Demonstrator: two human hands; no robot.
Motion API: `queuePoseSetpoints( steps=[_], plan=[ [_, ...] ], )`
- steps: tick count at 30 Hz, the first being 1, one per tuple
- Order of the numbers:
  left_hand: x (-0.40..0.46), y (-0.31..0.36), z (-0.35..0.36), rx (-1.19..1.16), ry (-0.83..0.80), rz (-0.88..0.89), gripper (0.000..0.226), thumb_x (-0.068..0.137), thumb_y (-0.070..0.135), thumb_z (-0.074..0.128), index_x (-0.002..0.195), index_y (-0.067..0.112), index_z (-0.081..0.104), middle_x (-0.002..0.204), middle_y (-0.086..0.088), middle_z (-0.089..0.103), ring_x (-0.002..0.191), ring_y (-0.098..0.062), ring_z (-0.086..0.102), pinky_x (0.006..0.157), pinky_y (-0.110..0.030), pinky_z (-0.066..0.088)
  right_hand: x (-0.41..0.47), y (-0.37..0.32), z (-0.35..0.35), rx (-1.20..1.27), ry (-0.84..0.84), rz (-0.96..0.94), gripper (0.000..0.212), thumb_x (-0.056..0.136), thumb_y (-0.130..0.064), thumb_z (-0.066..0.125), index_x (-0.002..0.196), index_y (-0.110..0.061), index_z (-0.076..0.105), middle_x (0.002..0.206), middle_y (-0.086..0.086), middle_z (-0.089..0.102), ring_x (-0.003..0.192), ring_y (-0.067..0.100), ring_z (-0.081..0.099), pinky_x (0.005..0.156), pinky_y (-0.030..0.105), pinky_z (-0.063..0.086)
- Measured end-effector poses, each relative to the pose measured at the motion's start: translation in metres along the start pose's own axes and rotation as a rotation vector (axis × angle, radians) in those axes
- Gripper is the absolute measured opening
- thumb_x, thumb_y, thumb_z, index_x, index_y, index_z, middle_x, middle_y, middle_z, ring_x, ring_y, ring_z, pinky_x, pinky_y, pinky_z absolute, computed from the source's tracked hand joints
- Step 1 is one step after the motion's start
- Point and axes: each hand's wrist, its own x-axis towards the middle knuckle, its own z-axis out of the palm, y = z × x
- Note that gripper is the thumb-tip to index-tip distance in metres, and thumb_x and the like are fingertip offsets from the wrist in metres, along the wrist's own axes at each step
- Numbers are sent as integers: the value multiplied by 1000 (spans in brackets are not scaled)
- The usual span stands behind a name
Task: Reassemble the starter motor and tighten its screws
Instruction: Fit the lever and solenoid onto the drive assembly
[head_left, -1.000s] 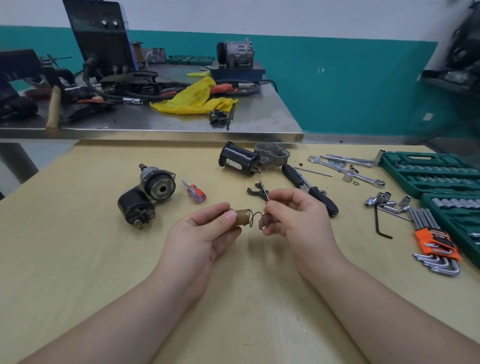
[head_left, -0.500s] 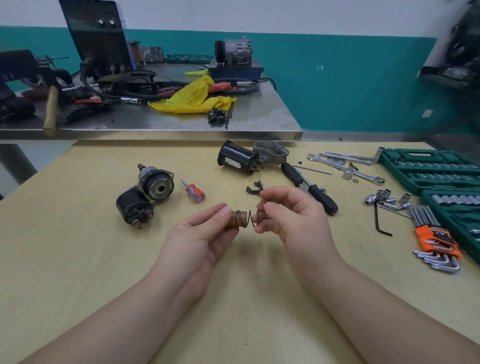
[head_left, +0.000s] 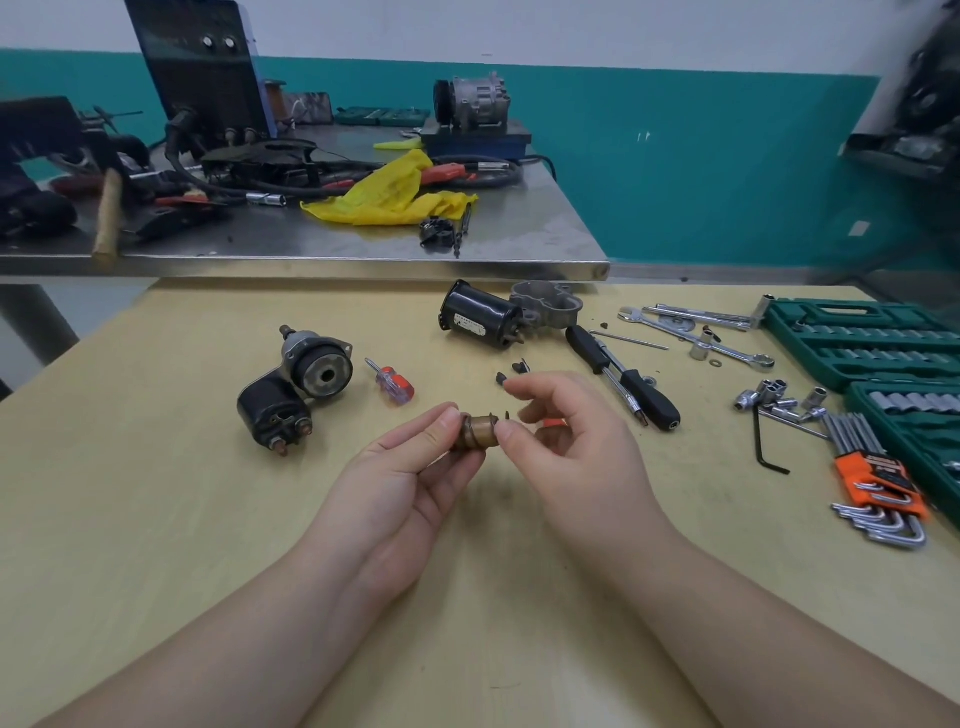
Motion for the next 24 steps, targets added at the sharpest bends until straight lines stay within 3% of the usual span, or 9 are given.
queuePoseSetpoints(
  steps=[2, 7, 10, 13, 16, 19, 22, 24],
  plan=[
    [0, 0, -1, -13, -9, 2, 17, 78, 9, 80, 94, 2, 84, 105, -19, 79, 96, -27, 80, 78, -30, 66, 3, 0, -1, 36, -21, 91, 25, 95, -15, 79, 115, -30, 75, 106, -13, 72, 96, 6, 69, 83, 21, 54],
    [-3, 1, -1, 105, -58, 3, 25, 78, 18, 83, 102, 11, 86, 109, -16, 80, 97, -23, 80, 80, -30, 65, 4, 4, -2, 133, -90, 173, 19, 96, -15, 80, 113, -24, 78, 83, -14, 78, 76, 0, 72, 72, 19, 57],
    [-5, 0, -1, 137, -74, 43, 34, 73, 18, 86, 105, 9, 85, 110, -18, 81, 97, -24, 80, 81, -29, 64, 4, 5, 1, 232, -94, 206, 17, 96, -12, 79, 109, -24, 78, 83, -7, 80, 74, 8, 74, 68, 22, 59],
    [-5, -2, -1, 137, -90, 61, 53, 72, 8, 85, 124, 4, 75, 118, -23, 78, 108, -34, 79, 90, -36, 65, 5, 8, 3, 323, -84, 248, 11, 98, -11, 77, 107, -18, 79, 86, 1, 81, 75, 14, 76, 68, 27, 60],
    [-5, -2, -1, 181, -59, 75, 48, 76, 8, 83, 123, 7, 76, 113, -24, 79, 103, -34, 79, 92, -41, 65, 7, 14, 2, 276, -122, 244, 9, 101, -20, 74, 97, -24, 82, 86, 0, 80, 75, 14, 76, 67, 28, 58],
    [-5, -1, -1, 254, -33, 109, 50, 75, 13, 83, 124, 10, 76, 107, -20, 80, 95, -26, 79, 84, -36, 67, 15, 24, -5, -18, -26, 135, 18, 101, -39, 70, 87, -31, 79, 81, -12, 76, 74, 2, 70, 68, 18, 50],
    [-5, 0, -2, 290, -38, 153, 63, 73, 13, 87, 133, 17, 69, 113, -23, 78, 100, -29, 81, 81, -34, 66, 32, 34, -15, -511, 103, 22, 7, 94, -45, 72, 93, -39, 69, 88, -20, 66, 86, -1, 60, 68, 23, 45],
    [-4, 1, -3, 309, -47, 175, 69, 72, 11, 91, 135, 19, 64, 118, -26, 76, 103, -33, 80, 85, -37, 66, 42, 39, -18, -692, 59, 116, 15, 92, -51, 68, 104, -45, 62, 93, -23, 56, 89, 2, 56, 66, 27, 41]
  ],
)
